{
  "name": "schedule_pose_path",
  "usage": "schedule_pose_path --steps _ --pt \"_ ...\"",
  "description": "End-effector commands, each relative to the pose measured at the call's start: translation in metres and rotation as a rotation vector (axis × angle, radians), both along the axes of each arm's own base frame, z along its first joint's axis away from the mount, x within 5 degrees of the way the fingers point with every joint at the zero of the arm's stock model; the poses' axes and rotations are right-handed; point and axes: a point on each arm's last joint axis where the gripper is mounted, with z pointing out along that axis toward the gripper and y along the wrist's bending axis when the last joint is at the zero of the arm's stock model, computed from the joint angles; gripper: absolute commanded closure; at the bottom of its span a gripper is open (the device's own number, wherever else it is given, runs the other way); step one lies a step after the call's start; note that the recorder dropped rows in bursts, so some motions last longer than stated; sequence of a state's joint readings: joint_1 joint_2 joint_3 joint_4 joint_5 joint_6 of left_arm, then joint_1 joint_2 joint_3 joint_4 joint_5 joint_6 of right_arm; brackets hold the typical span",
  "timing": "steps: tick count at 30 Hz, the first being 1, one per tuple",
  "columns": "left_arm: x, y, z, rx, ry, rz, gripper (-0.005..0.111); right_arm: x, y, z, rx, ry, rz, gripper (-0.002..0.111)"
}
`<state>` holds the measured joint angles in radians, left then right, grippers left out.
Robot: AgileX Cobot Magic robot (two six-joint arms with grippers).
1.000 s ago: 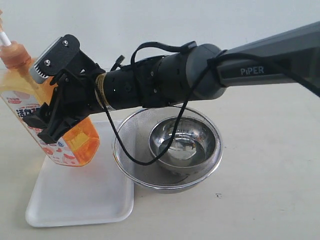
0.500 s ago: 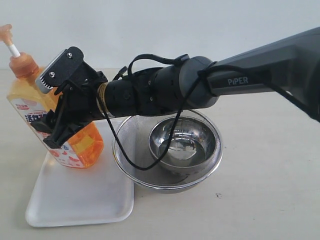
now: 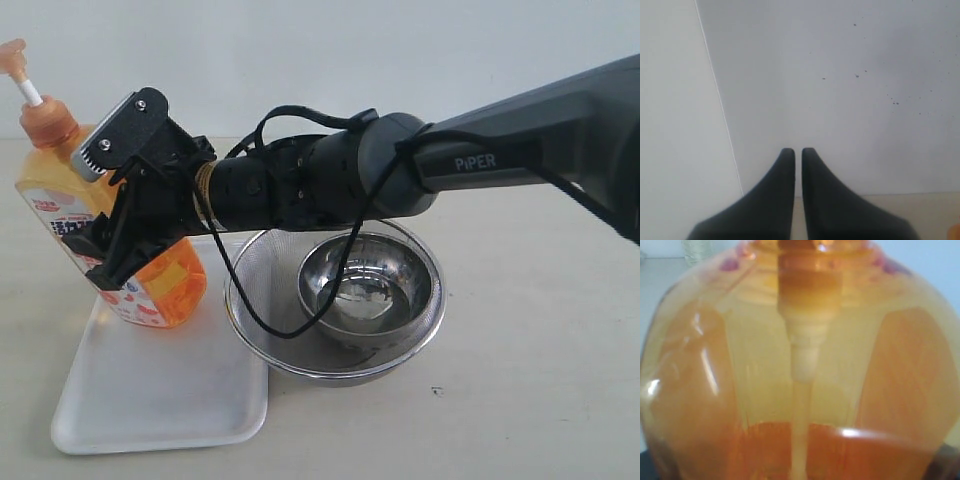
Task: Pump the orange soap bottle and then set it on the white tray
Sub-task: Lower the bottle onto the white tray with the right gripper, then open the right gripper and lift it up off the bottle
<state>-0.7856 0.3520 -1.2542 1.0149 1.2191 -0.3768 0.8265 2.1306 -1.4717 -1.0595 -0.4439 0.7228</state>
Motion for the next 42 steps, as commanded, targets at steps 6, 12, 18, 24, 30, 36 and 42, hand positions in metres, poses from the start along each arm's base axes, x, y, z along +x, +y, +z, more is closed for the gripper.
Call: schedule_pose_path --steps 6,12,18,24,30,36,42 --pt "-0.0007 0.0004 -0.0002 -0.006 0.002 -0.012 0.102 -0.0004 0.0009 0.0194 0.067 -0.014 0.007 0.108" --pt "-0.0007 0.0004 -0.0002 -0.006 0.002 -0.012 0.102 -0.0004 0.0009 0.0194 0.076 0.011 -0.001 0.108" --pt "-0.0007 0.0004 -0.0002 -0.006 0.002 -0.012 0.102 -0.0006 0.0009 0.0193 0.079 0.025 -0.004 0.103" --pt "-0.0007 0.0004 -0.0002 -0.006 0.002 -0.012 0.102 -0.0003 0.0006 0.0184 0.082 0.061 -0.019 0.061" --pt "-0.0007 0.0004 -0.0002 -0.006 0.002 -0.012 0.102 0.0015 -0.0006 0.0168 0.073 0.088 -0.050 0.055" --pt "-0.0007 0.0004 -0.0002 -0.006 0.002 -0.012 0.102 0.0015 -0.0006 0.0168 0.088 0.129 -0.063 0.055" --pt "-0.0007 0.0004 -0.0002 -0.006 0.002 -0.012 0.102 0.0017 -0.0007 0.0167 0.091 0.140 -0.069 0.033"
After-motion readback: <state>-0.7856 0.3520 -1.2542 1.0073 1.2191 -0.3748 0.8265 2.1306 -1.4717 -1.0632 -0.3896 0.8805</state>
